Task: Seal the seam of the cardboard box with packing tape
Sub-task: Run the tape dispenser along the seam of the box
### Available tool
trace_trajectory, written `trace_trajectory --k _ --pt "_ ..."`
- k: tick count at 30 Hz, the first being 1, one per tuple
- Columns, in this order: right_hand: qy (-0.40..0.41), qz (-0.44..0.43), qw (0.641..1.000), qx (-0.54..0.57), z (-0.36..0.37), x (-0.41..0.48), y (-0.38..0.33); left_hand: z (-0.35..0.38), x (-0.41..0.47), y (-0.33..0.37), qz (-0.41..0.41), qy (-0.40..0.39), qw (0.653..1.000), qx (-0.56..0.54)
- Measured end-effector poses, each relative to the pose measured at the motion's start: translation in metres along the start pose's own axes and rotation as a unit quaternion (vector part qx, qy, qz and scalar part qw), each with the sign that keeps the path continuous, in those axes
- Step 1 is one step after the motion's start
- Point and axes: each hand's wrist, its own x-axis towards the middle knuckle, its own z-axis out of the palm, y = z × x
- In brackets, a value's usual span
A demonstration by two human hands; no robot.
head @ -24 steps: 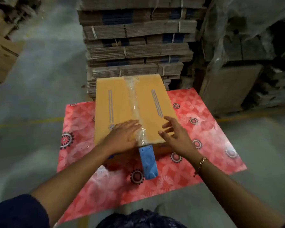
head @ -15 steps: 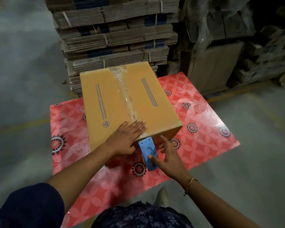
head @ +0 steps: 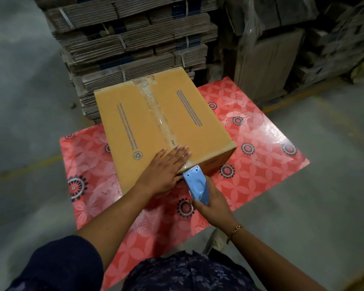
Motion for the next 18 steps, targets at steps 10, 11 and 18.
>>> trace_trajectory --k 10,11,18 --pt "0.031 0.019 0.999 -0.016 -0.003 -0.035 0.001 0.005 0.000 -0.002 -0.003 0.011 1.000 0.006" --pt "0.029 0.022 0.999 -0.019 -0.005 -0.040 0.003 0.006 0.000 -0.002 -0.004 0.012 1.000 0.005" --pt "0.000 0.049 0.997 -0.054 -0.012 -0.044 0.001 0.004 0.000 0.003 -0.013 0.019 1.000 0.002"
